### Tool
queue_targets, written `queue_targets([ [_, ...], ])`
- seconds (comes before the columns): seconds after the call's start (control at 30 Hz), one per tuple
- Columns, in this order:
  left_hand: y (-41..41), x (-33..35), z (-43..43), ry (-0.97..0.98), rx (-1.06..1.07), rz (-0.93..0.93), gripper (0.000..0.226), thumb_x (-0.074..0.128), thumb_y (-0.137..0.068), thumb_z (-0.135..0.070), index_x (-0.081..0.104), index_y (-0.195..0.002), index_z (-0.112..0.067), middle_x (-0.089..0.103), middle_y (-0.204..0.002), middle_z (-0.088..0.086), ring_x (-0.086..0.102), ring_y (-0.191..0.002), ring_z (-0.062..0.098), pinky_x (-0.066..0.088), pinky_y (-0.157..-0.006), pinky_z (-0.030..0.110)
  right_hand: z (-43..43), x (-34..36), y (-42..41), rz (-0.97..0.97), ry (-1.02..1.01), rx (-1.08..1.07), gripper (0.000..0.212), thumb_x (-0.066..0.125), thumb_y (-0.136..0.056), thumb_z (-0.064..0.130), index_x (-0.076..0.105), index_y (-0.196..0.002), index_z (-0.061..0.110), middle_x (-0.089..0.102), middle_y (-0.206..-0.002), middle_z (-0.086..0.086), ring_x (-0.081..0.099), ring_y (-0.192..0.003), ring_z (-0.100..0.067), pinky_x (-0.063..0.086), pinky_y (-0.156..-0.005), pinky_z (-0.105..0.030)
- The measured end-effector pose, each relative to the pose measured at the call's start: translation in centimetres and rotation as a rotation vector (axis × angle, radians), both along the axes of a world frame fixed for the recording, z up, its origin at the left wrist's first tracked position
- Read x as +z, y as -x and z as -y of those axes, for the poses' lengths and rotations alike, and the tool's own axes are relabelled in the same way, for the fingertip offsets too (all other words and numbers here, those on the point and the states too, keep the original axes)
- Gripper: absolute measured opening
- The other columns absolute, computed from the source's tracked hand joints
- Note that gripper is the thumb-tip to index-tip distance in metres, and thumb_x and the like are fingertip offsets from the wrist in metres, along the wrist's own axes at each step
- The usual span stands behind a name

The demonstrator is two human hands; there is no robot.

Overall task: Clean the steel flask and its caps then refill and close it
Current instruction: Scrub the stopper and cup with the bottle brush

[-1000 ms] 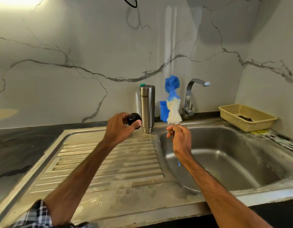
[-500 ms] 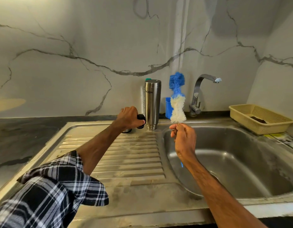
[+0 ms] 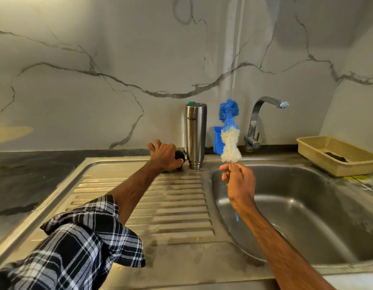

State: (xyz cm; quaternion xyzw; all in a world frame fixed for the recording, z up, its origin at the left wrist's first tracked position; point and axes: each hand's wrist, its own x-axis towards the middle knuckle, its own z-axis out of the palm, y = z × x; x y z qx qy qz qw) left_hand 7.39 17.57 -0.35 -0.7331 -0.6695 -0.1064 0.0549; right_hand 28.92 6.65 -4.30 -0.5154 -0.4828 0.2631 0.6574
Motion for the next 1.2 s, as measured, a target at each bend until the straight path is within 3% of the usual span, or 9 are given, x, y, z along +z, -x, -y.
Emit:
queue_targets([
  [0.27, 0.2, -1.0, -0.1, 0.029, -0.019, 0.013, 0.041, 0.059, -0.093, -0.055, 0.061, -0.109, -0.018, 0.053, -0.102, 0.003, 0.039, -0.124, 0.031, 0.027, -0.101, 0.05, 0.0, 0.0, -0.1, 0.025, 0.037, -0.009, 0.035, 0.045, -0.102, 0.014, 0.069, -0.077, 0.016, 0.065, -0.065, -0.004, 0.058, -0.062, -0.012, 0.045, -0.066, -0.033],
  [0.43, 1.2, 0.0, 0.2, 0.057, 0.004, -0.009, 0.064, 0.057, -0.089, -0.066, 0.053, -0.123, -0.012, 0.054, -0.13, 0.014, 0.043, -0.125, 0.036, 0.034, -0.104, 0.052, 0.0, 0.1, -0.2, 0.004, 0.048, -0.009, 0.034, 0.046, -0.102, 0.014, 0.07, -0.078, 0.013, 0.065, -0.066, -0.005, 0.058, -0.063, -0.013, 0.046, -0.067, -0.034],
  [0.53, 2.9, 0.4, 0.2, 0.198, -0.003, -0.042, 0.067, 0.058, -0.085, -0.062, 0.05, -0.127, -0.01, 0.05, -0.135, 0.018, 0.046, -0.127, 0.04, 0.039, -0.105, 0.055, 0.0, 0.3, -0.1, -0.021, 0.051, -0.011, 0.034, 0.046, -0.101, 0.012, 0.069, -0.077, 0.014, 0.065, -0.065, -0.004, 0.059, -0.063, -0.013, 0.048, -0.068, -0.034],
  [0.63, 4.3, 0.1, 0.6, 0.234, -0.061, -0.008, 0.051, 0.061, -0.085, -0.046, 0.054, -0.123, -0.012, 0.055, -0.134, 0.015, 0.053, -0.121, 0.036, 0.047, -0.101, 0.049, 0.0, 0.3, -0.1, -0.019, 0.054, -0.013, 0.032, 0.046, -0.101, 0.012, 0.07, -0.081, 0.008, 0.064, -0.065, -0.004, 0.057, -0.062, -0.012, 0.046, -0.065, -0.03],
  [0.77, 5.0, -0.3, 1.4, 0.12, -0.065, 0.163, 0.041, 0.065, -0.093, -0.024, 0.051, -0.126, -0.004, 0.057, -0.127, 0.015, 0.055, -0.109, 0.03, 0.049, -0.086, 0.039, 0.1, 0.5, -0.4, -0.034, 0.053, -0.032, 0.032, 0.045, -0.101, 0.011, 0.07, -0.083, 0.005, 0.063, -0.064, -0.003, 0.055, -0.059, -0.01, 0.042, -0.06, -0.025],
  [0.93, 7.0, -0.2, 3.3, 0.065, -0.044, 0.433, 0.052, 0.083, -0.081, -0.034, 0.055, -0.118, -0.01, 0.062, -0.115, 0.008, 0.064, -0.096, 0.023, 0.054, -0.072, 0.033, 0.4, 1.0, -0.8, -0.074, 0.055, -0.057, 0.032, 0.046, -0.1, 0.01, 0.07, -0.079, 0.009, 0.064, -0.063, -0.003, 0.057, -0.061, -0.013, 0.046, -0.064, -0.03],
  [1.07, 4.9, 2.0, 8.5, 0.156, -0.109, 1.057, 0.047, 0.081, -0.085, -0.023, 0.055, -0.122, -0.011, 0.068, -0.11, 0.01, 0.074, -0.091, 0.026, 0.061, -0.069, 0.032, 2.0, 1.7, -1.2, -0.077, 0.03, -0.08, 0.031, 0.047, -0.1, 0.01, 0.071, -0.079, 0.008, 0.064, -0.064, -0.003, 0.057, -0.061, -0.011, 0.045, -0.063, -0.024],
  [1.13, 3.2, 3.3, 11.1, 0.259, -0.216, 1.282, 0.054, 0.078, -0.084, -0.026, 0.057, -0.13, -0.007, 0.071, -0.114, 0.017, 0.074, -0.097, 0.029, 0.062, -0.076, 0.034, 3.4, 2.1, -1.9, -0.001, 0.014, -0.12, 0.03, 0.047, -0.1, 0.01, 0.072, -0.083, 0.008, 0.065, -0.067, -0.002, 0.057, -0.061, -0.008, 0.042, -0.058, -0.016],
  [1.2, 1.1, 4.3, 12.9, 0.328, -0.33, 1.451, 0.054, 0.075, -0.083, -0.031, 0.061, -0.128, -0.004, 0.072, -0.117, 0.02, 0.073, -0.103, 0.032, 0.061, -0.082, 0.036, 4.8, 2.6, -3.1, 0.119, 0.016, -0.172, 0.028, 0.047, -0.1, 0.012, 0.072, -0.087, 0.012, 0.067, -0.072, 0.0, 0.057, -0.065, -0.005, 0.039, -0.058, -0.018],
])
